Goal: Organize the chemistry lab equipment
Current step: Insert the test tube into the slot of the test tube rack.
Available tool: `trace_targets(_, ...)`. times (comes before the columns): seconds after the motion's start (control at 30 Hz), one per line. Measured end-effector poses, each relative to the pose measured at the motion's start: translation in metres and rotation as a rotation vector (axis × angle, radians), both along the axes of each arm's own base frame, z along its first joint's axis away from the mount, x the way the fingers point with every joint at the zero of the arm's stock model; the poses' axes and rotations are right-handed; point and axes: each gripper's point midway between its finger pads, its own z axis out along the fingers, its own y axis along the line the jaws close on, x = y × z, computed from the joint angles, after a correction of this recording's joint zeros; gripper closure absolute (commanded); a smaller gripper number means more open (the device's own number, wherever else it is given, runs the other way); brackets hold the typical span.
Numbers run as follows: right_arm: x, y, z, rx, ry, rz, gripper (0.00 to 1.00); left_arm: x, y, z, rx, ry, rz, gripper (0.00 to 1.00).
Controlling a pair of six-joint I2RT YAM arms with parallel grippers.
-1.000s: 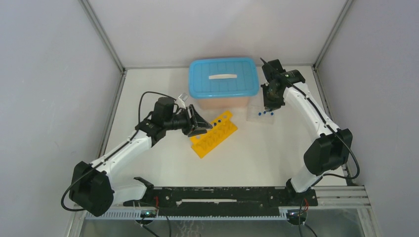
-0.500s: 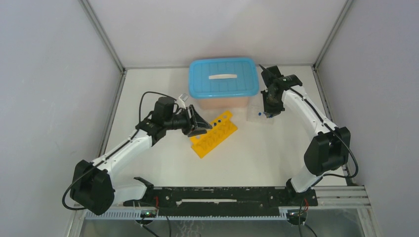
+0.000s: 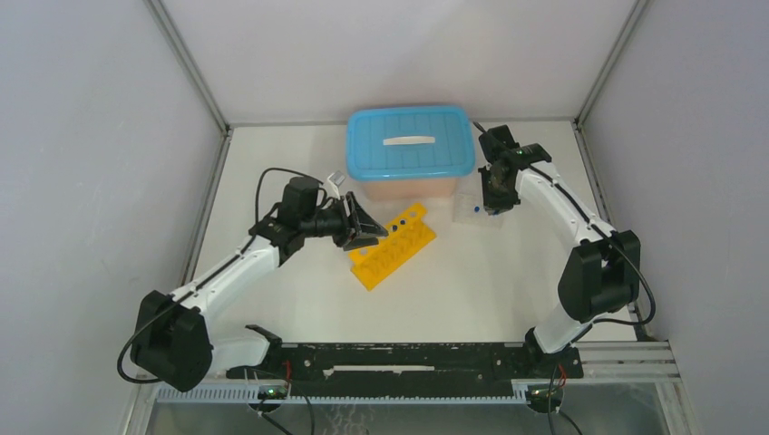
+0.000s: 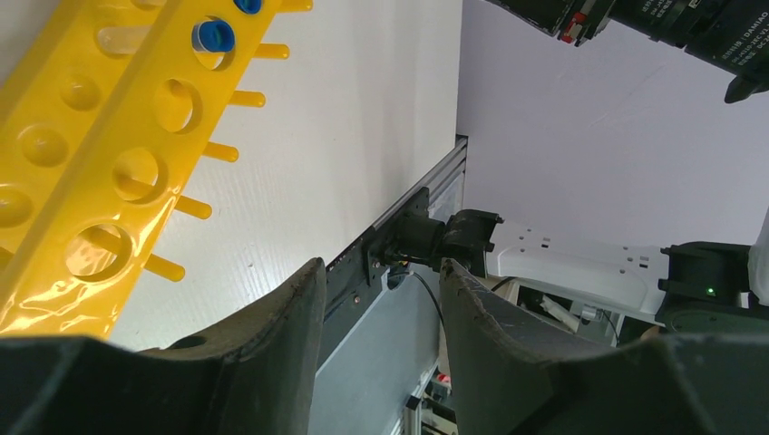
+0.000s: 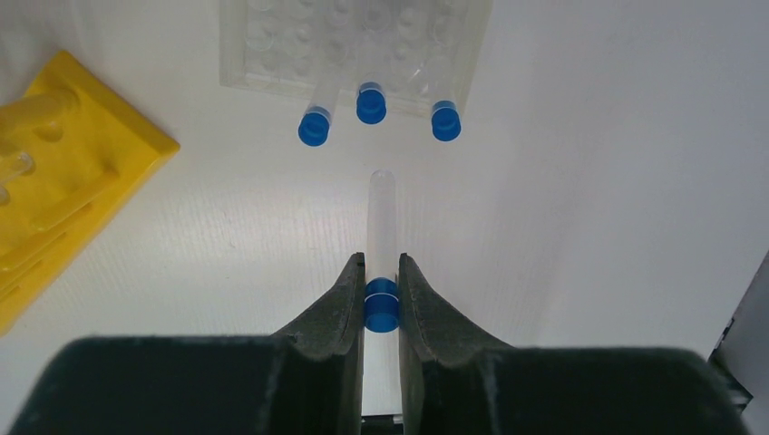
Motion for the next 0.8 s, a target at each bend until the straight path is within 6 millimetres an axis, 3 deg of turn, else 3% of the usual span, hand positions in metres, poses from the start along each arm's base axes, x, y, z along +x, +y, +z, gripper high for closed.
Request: trace_targets(0.8, 0.021, -0.003, -0.024, -0.016, 0.001, -0.023, 0.89, 0.008, 0.006, -0.014, 0.007, 0.04, -0.005, 0.47)
